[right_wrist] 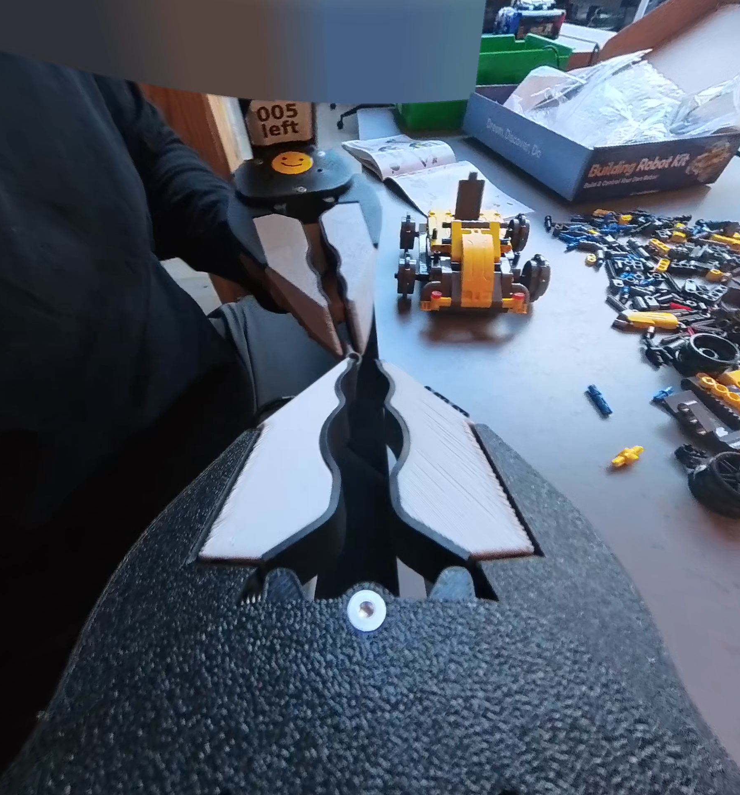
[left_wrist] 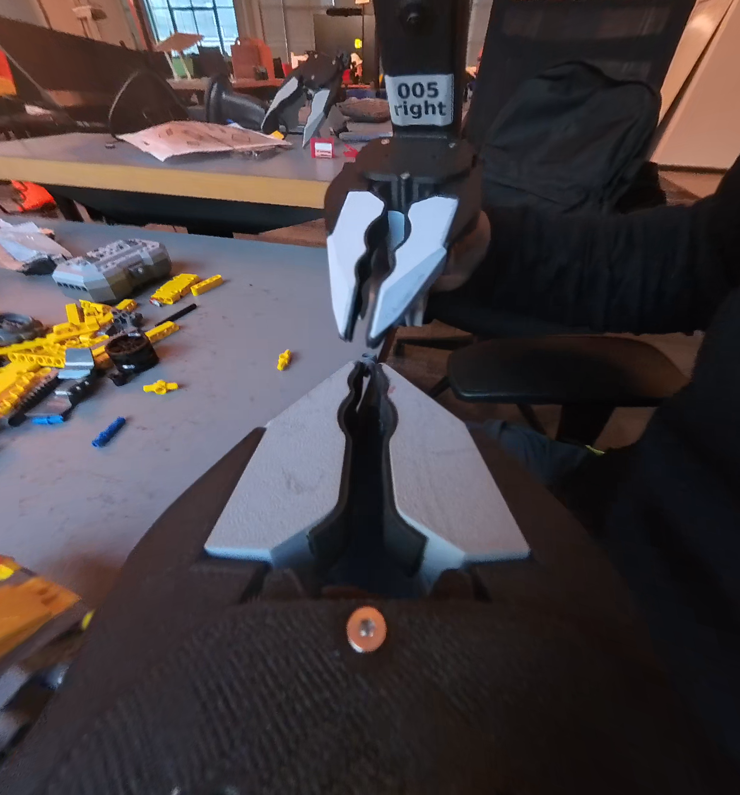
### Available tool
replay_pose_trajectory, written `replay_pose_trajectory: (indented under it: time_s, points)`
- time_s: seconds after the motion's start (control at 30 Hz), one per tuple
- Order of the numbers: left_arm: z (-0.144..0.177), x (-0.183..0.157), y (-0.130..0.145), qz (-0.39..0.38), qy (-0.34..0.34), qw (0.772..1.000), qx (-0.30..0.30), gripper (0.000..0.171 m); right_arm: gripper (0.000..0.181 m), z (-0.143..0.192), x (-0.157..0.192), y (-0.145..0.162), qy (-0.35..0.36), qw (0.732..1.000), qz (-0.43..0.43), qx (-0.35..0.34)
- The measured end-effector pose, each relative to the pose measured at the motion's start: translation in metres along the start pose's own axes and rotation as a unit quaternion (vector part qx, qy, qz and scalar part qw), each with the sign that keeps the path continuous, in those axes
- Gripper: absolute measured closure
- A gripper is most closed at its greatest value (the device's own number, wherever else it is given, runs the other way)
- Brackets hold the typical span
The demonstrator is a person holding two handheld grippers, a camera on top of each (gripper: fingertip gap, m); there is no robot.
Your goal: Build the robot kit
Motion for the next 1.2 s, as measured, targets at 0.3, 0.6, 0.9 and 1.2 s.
replay_pose_trajectory:
  time_s: [0.3,0.6,0.9,1.2]
  points:
    - [-0.017,-0.010,-0.017,-0.075,0.044,0.996,-0.023,0.170,0.173,0.018,0.011,-0.001,-0.003,1.000,0.021,-0.008]
    - [-0.038,-0.017,-0.019,-0.103,0.052,0.993,-0.013,0.170,0.174,0.035,0.013,0.005,0.022,0.998,0.056,-0.015]
    - [-0.070,0.012,0.002,-0.057,-0.003,0.992,0.113,0.159,0.175,0.054,-0.021,0.029,0.054,0.995,0.061,0.062]
    - [-0.103,0.047,0.036,-0.059,-0.018,0.956,0.285,0.150,0.175,0.075,-0.074,0.068,0.102,0.985,-0.034,0.137]
Point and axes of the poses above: each gripper's, where its closed fingertips meet, z back along the fingers, y out of its underside, x = y × z across the jaws, the point moved 1 cm from there along z, back along the fingers, and after that the axes turned 8 degrees about -y, right-handed, at the moved point
